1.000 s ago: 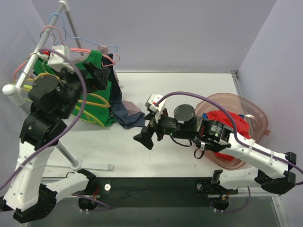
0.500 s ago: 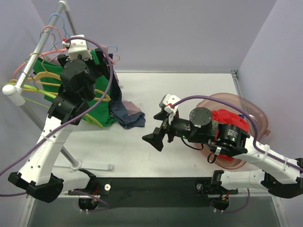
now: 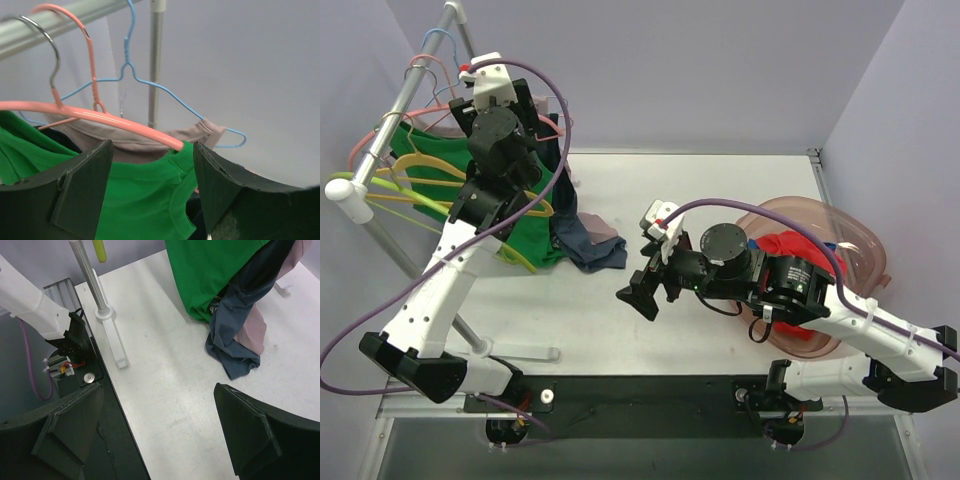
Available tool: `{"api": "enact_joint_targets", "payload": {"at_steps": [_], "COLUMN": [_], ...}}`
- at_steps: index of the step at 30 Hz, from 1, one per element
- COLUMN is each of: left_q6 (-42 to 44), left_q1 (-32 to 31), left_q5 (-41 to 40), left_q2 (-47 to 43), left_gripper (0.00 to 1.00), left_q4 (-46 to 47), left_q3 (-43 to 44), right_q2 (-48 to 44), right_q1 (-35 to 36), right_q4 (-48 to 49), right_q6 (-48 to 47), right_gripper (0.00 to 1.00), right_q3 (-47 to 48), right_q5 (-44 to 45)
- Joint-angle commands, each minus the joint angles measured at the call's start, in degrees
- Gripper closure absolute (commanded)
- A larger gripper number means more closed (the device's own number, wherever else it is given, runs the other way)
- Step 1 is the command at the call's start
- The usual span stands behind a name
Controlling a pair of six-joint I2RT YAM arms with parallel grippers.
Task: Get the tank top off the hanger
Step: Pick up the hanger from the clothesline.
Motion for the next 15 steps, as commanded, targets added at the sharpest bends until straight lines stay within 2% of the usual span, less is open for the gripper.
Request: {"api": "enact_joint_targets", "payload": {"at_steps": [1,15], "left_q6": [4.6,11.6], "left_q1": [1.9,7.7], "left_q5": [-4.3,-6.7], "left_q2": [0.4,0.6], "left_gripper": [0.26,0.37], "left_q4": [7.2,12.5], "left_q3": [1.8,1.1], "right_q2": [2.3,6.9], "right_q1": [0.9,3.1], "right_q4": [-0.6,-4.0], "right_q6": [0.2,-0.4], "right_gripper": [0.01,0.0], "right_q3": [4.4,8.7], "right_q5": [1.2,1.2]}}
